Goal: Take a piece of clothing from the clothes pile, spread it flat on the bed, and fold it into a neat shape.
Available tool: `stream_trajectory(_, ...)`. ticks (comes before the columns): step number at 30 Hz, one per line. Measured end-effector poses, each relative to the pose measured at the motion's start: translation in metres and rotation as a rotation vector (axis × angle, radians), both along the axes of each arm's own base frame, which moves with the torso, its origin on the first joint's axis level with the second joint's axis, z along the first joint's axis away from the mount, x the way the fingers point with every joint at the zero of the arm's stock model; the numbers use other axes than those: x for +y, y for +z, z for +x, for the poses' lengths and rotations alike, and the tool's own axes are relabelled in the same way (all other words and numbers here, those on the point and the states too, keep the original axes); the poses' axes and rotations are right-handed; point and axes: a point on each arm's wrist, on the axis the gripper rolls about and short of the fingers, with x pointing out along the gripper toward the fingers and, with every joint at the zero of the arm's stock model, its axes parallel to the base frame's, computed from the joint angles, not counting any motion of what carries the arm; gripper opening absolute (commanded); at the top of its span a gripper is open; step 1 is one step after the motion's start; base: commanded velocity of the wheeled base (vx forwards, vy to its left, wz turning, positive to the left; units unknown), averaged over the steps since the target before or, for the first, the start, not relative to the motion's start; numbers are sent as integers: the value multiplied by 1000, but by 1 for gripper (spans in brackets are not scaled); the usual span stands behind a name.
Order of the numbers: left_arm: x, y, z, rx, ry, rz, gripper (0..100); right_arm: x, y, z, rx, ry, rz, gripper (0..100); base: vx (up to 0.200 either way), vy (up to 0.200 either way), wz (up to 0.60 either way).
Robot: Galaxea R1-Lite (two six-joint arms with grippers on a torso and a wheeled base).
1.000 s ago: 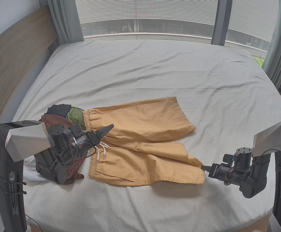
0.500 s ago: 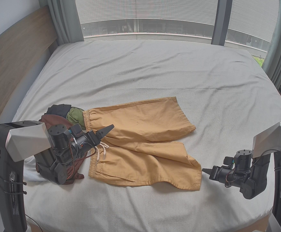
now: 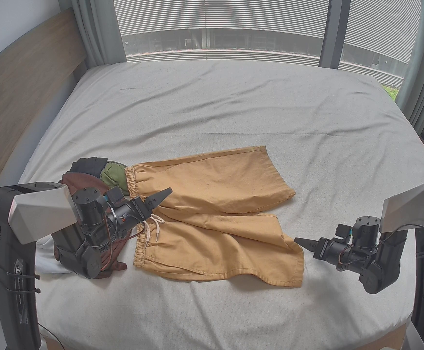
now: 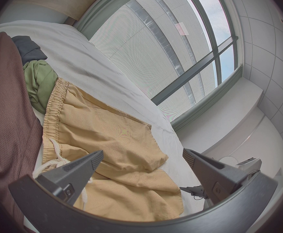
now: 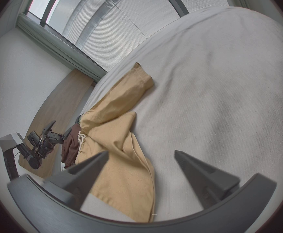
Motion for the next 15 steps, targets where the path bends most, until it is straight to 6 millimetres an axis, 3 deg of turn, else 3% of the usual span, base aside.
stream_trajectory(15, 0, 0, 0, 0, 0, 0, 100, 25, -3, 28, -47, 21, 86, 100, 0, 0, 0)
